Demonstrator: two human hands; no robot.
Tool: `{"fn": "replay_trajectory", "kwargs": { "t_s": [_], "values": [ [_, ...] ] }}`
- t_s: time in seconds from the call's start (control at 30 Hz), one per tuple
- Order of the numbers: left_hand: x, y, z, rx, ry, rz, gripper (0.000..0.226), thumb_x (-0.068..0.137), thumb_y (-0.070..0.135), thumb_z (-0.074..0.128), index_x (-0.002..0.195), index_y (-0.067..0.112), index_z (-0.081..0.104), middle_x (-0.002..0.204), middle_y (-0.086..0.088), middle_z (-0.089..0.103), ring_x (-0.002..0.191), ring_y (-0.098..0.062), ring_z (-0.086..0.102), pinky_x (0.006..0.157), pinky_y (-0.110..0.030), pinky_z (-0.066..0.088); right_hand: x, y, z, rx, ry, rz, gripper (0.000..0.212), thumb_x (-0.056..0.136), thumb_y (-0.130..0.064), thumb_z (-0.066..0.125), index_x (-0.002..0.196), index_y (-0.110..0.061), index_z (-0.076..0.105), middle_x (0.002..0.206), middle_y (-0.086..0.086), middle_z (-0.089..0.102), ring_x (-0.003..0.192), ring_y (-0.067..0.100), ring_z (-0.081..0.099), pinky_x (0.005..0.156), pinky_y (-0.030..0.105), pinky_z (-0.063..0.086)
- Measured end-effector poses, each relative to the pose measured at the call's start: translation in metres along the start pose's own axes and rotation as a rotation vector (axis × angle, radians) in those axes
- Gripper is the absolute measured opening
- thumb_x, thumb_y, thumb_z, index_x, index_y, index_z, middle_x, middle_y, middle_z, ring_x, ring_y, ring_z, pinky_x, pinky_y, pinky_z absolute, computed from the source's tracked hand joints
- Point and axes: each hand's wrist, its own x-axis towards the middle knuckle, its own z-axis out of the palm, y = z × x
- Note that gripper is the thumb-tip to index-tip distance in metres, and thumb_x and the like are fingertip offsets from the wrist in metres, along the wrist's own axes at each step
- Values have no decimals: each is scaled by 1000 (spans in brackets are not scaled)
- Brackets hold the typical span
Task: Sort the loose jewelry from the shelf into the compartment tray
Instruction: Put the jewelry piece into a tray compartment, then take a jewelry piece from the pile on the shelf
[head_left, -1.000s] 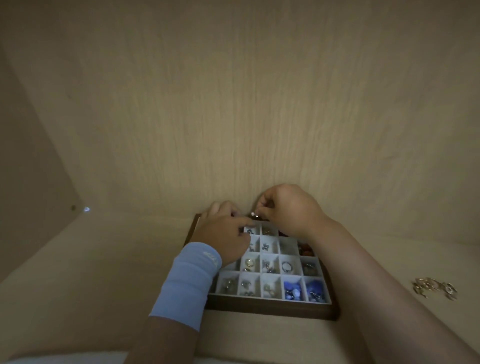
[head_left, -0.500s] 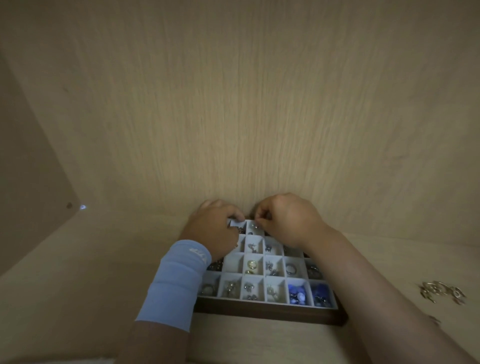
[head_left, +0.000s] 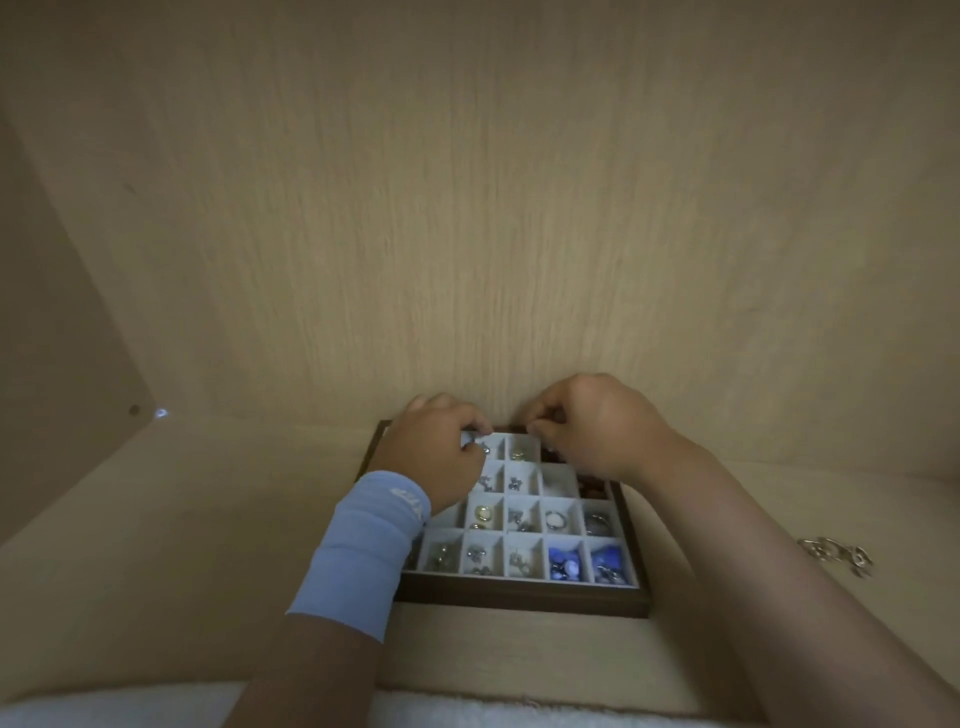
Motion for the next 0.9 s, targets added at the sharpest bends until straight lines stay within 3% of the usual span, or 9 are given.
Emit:
{"fn": "replay_trajectory", "kwargs": {
  "t_s": [0.2,0.3,0.47,0.57,0.67,0.8,0.9],
  "values": [
    [-9,56,12,-75,-21,115,23,87,20,56,104,32,65,107,12,59,107,-11,50,95,-33,44,-54,53,-36,15,-8,85,15,94,-31,64,99,-27,77,98,-11,73,91,11,65,85,33,54],
    [-17,95,29,-129,-88,178,23,89,19,54,103,35,64,101,17,55,100,-6,51,93,-30,45,-84,87,-48,5,-35,138,10,92,-27,66,93,-26,76,95,-12,73,91,11,67,87,33,54],
    [-22,148,67,-163,-186,240,23,86,20,56,100,34,66,96,17,56,95,-8,54,92,-34,47,-119,136,-61,-45,-120,258,24,89,-25,60,96,-44,71,104,-19,70,99,6,66,92,30,53],
    [-27,173,90,-151,-280,268,19,86,26,60,101,33,70,100,11,61,101,-12,57,94,-34,47,-136,152,-65,-36,-202,314,38,85,-15,57,107,-43,71,107,-18,63,92,6,62,79,19,48],
    [-31,193,107,-130,-371,310,24,84,38,64,108,34,70,109,9,63,108,-13,55,99,-35,44,-145,162,-63,-44,-252,319,34,89,-18,62,113,-40,71,106,-12,64,93,7,60,71,13,41],
    [-37,204,120,-131,-402,346,26,82,41,70,106,32,72,109,10,63,108,-11,50,98,-29,41,-143,168,-60,24,-272,319,35,85,-5,57,95,-34,73,79,-16,62,68,1,59,55,7,41],
    [-37,201,121,-112,-366,344,17,83,36,70,99,30,74,104,8,64,107,-12,50,96,-28,41,-140,163,-54,113,-265,288,35,81,-1,58,80,-34,70,75,-13,65,65,7,63,56,16,48]
  ]
}}
